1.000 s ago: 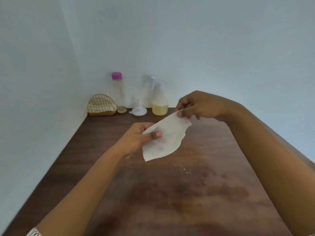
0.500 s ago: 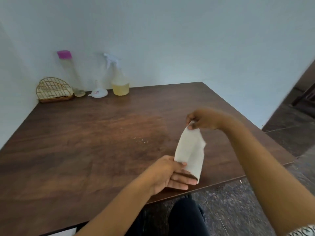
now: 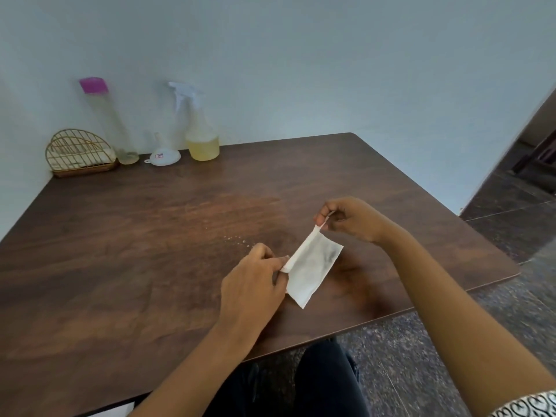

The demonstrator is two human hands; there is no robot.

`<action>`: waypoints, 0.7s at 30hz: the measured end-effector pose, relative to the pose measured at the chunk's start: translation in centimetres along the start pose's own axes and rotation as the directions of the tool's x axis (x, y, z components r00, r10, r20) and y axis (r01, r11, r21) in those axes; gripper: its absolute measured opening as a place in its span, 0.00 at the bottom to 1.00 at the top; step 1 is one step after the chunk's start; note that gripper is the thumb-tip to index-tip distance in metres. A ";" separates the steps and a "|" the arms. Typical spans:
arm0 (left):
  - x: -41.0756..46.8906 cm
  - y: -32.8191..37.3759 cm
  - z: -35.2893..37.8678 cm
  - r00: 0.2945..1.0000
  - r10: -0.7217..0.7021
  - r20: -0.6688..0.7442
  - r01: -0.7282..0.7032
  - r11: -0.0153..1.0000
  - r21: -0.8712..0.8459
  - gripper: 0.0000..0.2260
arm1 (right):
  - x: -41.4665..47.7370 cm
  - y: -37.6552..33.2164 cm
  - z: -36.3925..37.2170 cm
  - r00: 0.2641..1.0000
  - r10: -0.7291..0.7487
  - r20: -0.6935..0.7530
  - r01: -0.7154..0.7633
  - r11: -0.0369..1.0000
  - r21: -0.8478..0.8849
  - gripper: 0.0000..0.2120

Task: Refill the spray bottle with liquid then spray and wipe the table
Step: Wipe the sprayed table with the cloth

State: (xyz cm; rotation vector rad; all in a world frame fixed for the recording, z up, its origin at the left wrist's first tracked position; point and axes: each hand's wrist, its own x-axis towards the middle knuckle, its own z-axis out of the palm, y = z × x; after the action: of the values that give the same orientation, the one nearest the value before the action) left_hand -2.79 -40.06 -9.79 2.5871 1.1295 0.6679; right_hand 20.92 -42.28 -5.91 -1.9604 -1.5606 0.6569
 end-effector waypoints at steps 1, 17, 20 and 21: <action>-0.3 -0.4 0.2 0.999 0.051 0.005 -0.051 0.998 0.020 0.08 | -0.5 0.1 0.0 1.000 -0.013 -0.012 0.013 1.000 -0.008 0.12; 0.6 -9.7 -4.8 0.988 -0.137 -0.074 0.134 0.990 -0.045 0.23 | -3.5 -6.2 13.8 0.885 0.407 -0.226 -0.462 0.825 -0.325 0.44; 1.4 -14.2 -5.9 0.962 -0.262 -0.075 0.267 0.961 0.066 0.21 | -3.7 -4.0 13.2 0.924 0.318 -0.211 -0.380 0.821 -0.426 0.47; 1.6 -15.6 -6.1 0.952 -0.299 -0.068 0.305 0.948 0.092 0.19 | -4.3 -2.8 12.1 0.943 0.264 -0.204 -0.331 0.817 -0.473 0.50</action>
State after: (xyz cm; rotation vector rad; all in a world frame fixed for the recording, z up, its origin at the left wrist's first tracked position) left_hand -14.72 -28.20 -10.13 2.4101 1.5735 0.6245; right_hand 9.96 -44.66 -12.70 -2.6171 -1.4538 0.2317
